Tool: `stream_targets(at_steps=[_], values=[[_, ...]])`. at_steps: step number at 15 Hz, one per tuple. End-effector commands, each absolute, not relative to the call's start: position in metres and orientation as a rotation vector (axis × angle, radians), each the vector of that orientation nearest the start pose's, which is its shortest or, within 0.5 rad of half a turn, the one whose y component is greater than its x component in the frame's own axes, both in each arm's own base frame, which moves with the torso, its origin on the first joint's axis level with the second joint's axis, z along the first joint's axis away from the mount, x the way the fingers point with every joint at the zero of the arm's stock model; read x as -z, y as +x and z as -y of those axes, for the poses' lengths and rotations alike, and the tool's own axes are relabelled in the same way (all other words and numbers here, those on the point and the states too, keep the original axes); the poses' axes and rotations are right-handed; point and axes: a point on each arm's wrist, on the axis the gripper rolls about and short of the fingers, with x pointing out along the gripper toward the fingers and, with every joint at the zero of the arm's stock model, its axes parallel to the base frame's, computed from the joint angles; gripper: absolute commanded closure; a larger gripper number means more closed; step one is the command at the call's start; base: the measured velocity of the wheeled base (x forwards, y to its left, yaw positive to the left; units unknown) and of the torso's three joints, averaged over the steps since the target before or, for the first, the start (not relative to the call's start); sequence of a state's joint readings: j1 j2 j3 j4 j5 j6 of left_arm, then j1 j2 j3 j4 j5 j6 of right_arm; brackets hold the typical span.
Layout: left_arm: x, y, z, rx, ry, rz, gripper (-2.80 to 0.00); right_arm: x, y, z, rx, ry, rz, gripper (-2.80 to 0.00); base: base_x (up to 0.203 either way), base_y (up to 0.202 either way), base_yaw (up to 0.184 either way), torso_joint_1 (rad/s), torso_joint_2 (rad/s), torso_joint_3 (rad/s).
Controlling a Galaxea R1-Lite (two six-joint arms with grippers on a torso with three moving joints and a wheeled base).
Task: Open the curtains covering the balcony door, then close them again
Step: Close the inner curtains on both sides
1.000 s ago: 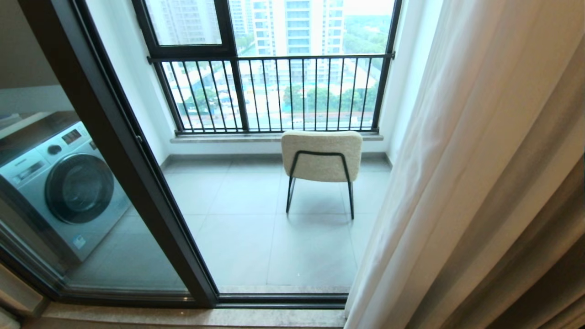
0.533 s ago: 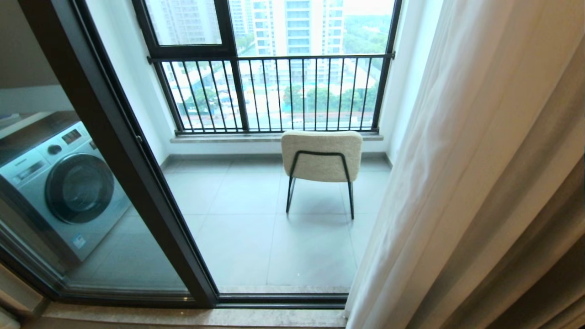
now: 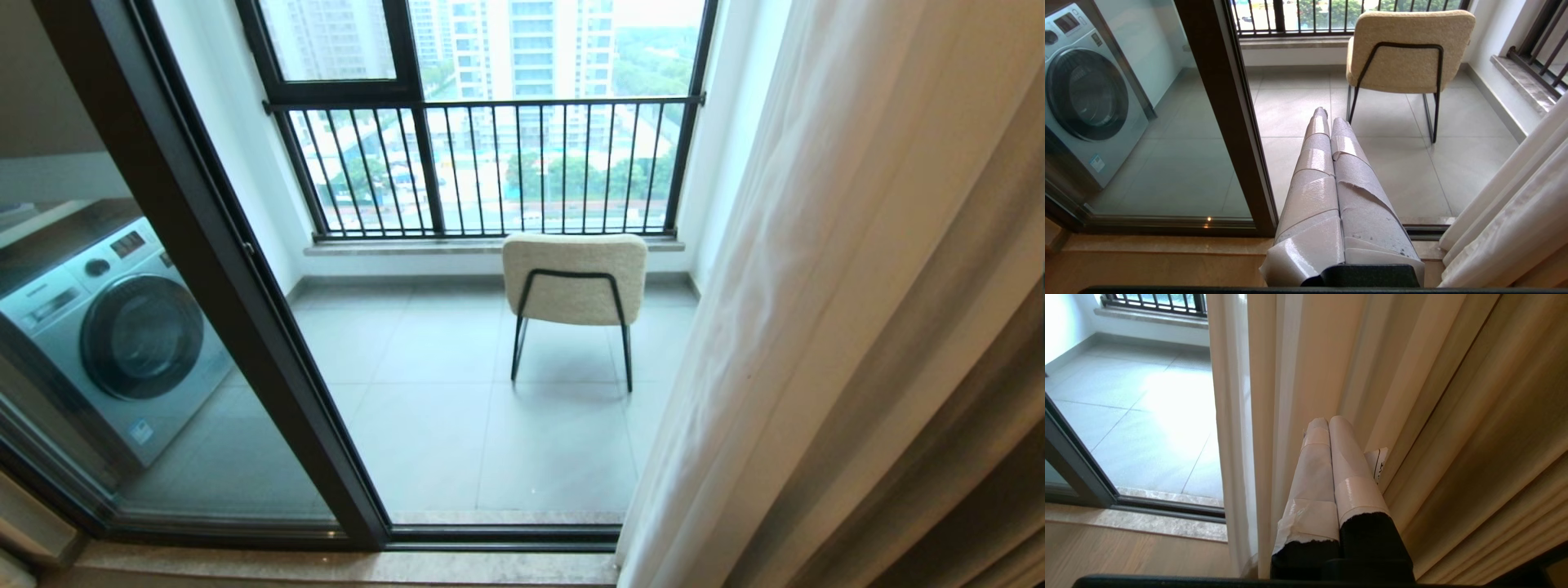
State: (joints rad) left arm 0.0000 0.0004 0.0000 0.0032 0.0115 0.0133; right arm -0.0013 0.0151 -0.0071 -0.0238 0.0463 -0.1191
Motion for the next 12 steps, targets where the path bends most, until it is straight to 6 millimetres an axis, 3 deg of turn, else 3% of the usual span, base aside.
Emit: stream_targets(at_steps=[1,9,12], values=[[-0.075,-0.023,0.000,-0.012,0.014,-0.003,0.00,-0.087,-0.019,-0.001,-0.047,-0.122,0.013,0.00,0.000,0.000,0.000,0.000,0.00,0.000],[-0.075,-0.023,0.000,-0.012,0.014,-0.003,0.00,-0.147,0.012,-0.002,-0.115,-0.161,0.042,0.00,0.000,0.000,0.000,0.000,0.00,0.000],[-0.075,-0.023,0.000,-0.012,0.014,-0.003,0.00,-0.166,0.020,-0.006,-0.286,-0.182,0.058,0.00,0.000,0.000,0.000,0.000,0.00,0.000]])
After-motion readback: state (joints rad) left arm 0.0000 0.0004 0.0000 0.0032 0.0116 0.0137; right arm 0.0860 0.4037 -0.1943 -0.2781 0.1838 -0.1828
